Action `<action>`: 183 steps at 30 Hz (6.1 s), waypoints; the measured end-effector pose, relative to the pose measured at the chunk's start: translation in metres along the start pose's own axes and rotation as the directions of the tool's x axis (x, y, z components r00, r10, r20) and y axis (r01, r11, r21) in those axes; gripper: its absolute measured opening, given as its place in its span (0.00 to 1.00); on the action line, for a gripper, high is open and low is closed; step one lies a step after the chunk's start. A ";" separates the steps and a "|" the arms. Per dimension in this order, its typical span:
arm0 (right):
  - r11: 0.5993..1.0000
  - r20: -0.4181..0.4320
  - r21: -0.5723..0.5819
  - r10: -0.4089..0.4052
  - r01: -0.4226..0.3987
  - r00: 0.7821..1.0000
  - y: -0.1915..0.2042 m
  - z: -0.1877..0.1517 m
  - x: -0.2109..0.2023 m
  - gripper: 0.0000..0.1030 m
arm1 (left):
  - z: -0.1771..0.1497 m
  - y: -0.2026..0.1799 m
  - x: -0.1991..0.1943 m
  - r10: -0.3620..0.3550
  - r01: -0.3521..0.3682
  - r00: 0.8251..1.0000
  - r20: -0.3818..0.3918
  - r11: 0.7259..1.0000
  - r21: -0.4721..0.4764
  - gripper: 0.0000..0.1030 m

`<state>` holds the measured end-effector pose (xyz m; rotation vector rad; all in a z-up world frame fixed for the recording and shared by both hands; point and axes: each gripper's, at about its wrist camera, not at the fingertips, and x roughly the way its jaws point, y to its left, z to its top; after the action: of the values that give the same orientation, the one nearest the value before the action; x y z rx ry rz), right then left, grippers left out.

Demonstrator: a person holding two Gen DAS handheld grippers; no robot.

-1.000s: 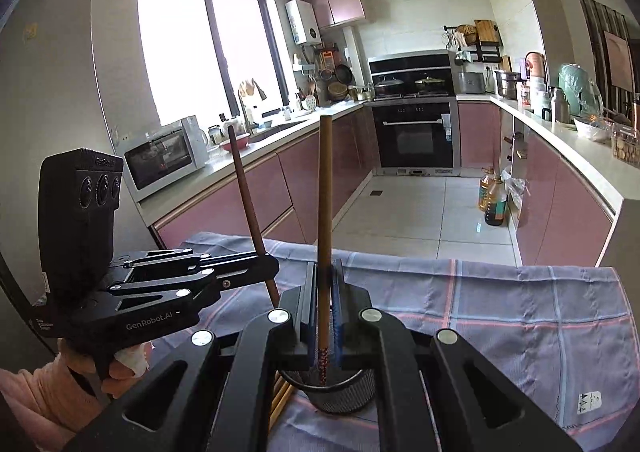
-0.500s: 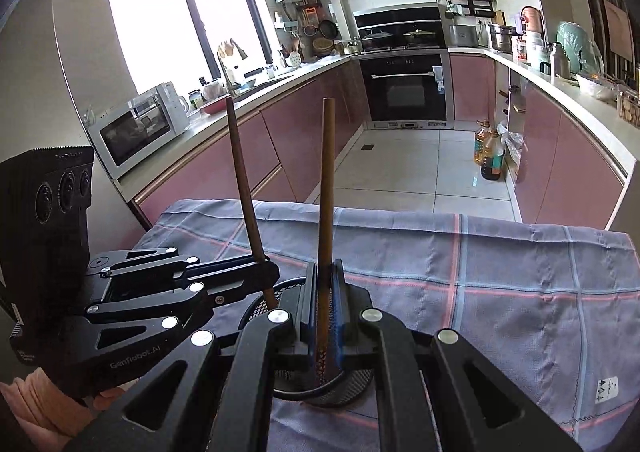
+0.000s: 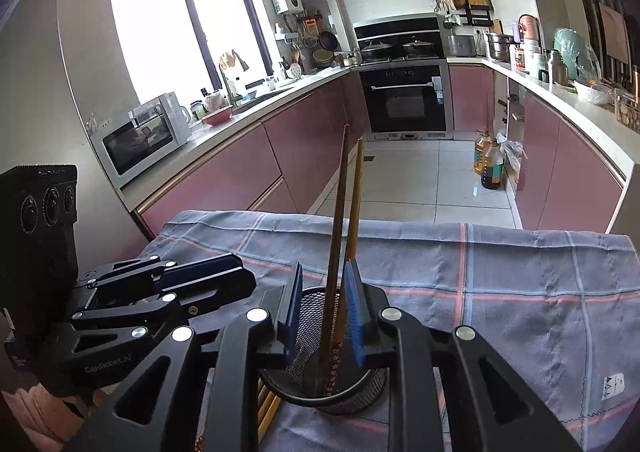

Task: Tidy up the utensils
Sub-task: 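Lift the chopsticks upright and lower both into the mesh cup, opening both grippers, then withdraw both grippers from the cup back over the chopstick bundle, then close the left gripper on a chopstick while the right gripper grasps another, then raise both chopsticks upright, insert them into the mesh cup, open both grippers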

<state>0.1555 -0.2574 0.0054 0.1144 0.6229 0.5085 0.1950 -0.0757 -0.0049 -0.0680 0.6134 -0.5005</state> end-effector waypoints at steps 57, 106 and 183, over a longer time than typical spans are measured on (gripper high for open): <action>0.992 -0.277 -0.108 -0.088 0.060 0.957 0.051 -0.135 0.043 0.41 | -0.156 0.034 -0.013 0.093 -0.092 0.952 -0.293 0.996 0.020 0.41; 0.997 -0.297 -0.051 0.032 -0.049 0.954 0.049 -0.127 0.045 0.06 | -0.154 0.031 -0.011 0.073 -0.082 0.952 -0.297 0.996 -0.020 0.08; 0.997 0.153 -0.054 -0.039 0.047 0.988 0.003 0.026 -0.020 0.06 | 0.042 -0.022 -0.046 -0.093 0.090 0.992 0.085 0.995 0.044 0.07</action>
<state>0.1558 -0.2630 0.0376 0.0838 0.4607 0.4709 0.1772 -0.0773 0.0587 -0.0792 0.5166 -0.5956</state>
